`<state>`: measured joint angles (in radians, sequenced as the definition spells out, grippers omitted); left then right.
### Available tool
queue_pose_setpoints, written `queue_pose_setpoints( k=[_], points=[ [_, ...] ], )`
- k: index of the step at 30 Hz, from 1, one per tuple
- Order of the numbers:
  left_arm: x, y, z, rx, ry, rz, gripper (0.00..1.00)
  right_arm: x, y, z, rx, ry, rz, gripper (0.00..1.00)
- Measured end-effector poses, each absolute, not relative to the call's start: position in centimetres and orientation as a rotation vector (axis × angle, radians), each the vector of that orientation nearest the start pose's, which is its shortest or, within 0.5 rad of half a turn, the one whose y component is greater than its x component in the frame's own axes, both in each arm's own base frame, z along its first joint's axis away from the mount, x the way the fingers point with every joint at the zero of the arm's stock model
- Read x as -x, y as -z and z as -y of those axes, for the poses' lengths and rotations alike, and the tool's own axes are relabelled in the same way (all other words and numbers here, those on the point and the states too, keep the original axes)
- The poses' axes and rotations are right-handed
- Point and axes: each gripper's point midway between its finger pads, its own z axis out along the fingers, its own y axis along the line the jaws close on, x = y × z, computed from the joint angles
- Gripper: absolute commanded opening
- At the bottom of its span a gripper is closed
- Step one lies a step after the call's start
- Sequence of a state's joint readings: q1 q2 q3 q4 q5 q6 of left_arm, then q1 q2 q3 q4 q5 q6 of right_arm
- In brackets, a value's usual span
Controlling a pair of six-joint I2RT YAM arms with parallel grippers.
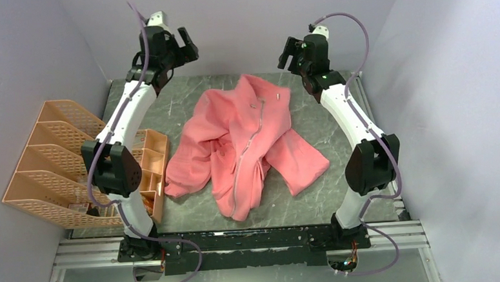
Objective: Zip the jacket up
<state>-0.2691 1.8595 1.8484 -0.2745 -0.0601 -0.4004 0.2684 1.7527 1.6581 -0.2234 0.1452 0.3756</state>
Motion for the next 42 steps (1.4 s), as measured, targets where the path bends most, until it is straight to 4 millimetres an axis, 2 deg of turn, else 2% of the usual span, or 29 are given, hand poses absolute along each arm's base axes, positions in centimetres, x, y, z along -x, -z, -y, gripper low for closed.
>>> queue_pose_setpoints(
  k=[2,4,10,15,24,29,33,42],
  points=[
    [-55.2,-32.5,14.1,0.189,0.394,-1.847,1.00,-52.6,-29.4,-12.9,-0.213,-0.292,-1.884,0.95],
    [-55.0,-32.7,13.5,0.198,0.389,-1.841,1.00,-52.1,-28.8,-12.7,-0.214,-0.291,-1.897,0.97],
    [-52.2,-31.5,13.0,0.185,0.390,-1.875,1.00,-50.0,-27.6,-12.7,-0.207,-0.304,-1.929,0.99],
    [-49.8,-31.2,12.6,0.185,0.396,-1.885,1.00,-47.4,-26.5,-12.5,-0.195,-0.326,-1.941,0.99],
    [-43.5,-29.4,11.9,0.201,0.443,-1.918,1.00,-42.7,-23.6,-11.7,-0.182,-0.323,-2.008,0.99],
    [-39.4,-29.8,11.9,0.151,0.487,-1.925,1.00,-38.2,-22.2,-11.2,-0.164,-0.356,-2.023,0.99],
    [-36.0,-30.0,11.9,0.088,0.521,-1.924,1.00,-35.3,-22.5,-10.9,-0.150,-0.390,-1.992,0.99],
    [-28.2,-27.3,12.3,-0.071,0.606,-1.955,1.00,-30.1,-23.2,-10.0,-0.124,-0.437,-1.938,0.99]
  ],
)
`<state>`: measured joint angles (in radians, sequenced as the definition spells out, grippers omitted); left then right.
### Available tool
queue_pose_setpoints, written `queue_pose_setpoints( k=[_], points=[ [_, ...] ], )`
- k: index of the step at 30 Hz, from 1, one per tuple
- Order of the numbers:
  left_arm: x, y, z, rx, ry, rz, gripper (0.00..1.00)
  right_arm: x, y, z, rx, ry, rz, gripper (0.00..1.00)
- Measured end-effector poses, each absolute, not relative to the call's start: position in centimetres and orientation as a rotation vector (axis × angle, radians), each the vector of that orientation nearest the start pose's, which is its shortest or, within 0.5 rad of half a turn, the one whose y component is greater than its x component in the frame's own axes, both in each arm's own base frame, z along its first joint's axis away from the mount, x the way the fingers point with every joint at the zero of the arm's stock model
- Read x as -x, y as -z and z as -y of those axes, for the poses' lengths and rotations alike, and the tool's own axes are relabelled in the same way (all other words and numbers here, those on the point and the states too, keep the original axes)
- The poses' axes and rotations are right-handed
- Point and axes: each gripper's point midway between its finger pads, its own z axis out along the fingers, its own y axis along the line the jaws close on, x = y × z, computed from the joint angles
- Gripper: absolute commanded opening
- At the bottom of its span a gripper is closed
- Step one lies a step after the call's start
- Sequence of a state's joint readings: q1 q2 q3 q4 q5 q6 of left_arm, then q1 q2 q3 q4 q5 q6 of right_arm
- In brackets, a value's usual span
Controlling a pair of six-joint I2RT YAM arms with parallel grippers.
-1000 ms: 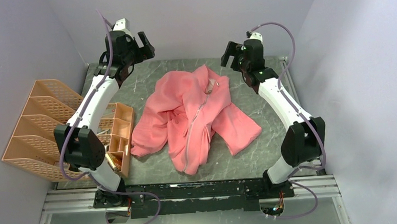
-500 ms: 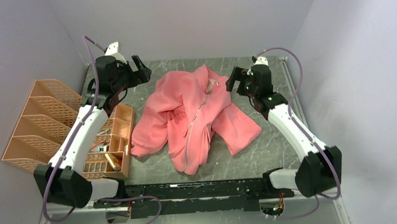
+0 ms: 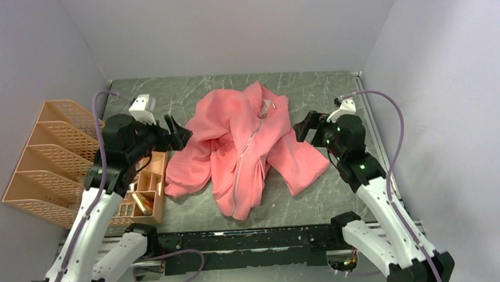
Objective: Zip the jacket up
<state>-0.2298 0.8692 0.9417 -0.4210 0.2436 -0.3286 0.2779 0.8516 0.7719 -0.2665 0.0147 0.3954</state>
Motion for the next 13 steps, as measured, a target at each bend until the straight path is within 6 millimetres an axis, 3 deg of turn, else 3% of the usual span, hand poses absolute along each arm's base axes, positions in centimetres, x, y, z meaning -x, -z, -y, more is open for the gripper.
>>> queue_pose_setpoints(
  k=[8,13],
  points=[
    [-23.0,-26.4,13.6,-0.231,0.733,-1.906,1.00,-26.4,-25.4,-9.3,-0.117,-0.482,-1.845,0.99],
    [-20.8,-25.6,14.5,-0.292,0.818,-1.872,1.00,-24.6,-24.5,-9.4,-0.100,-0.519,-1.845,0.99]
  ],
)
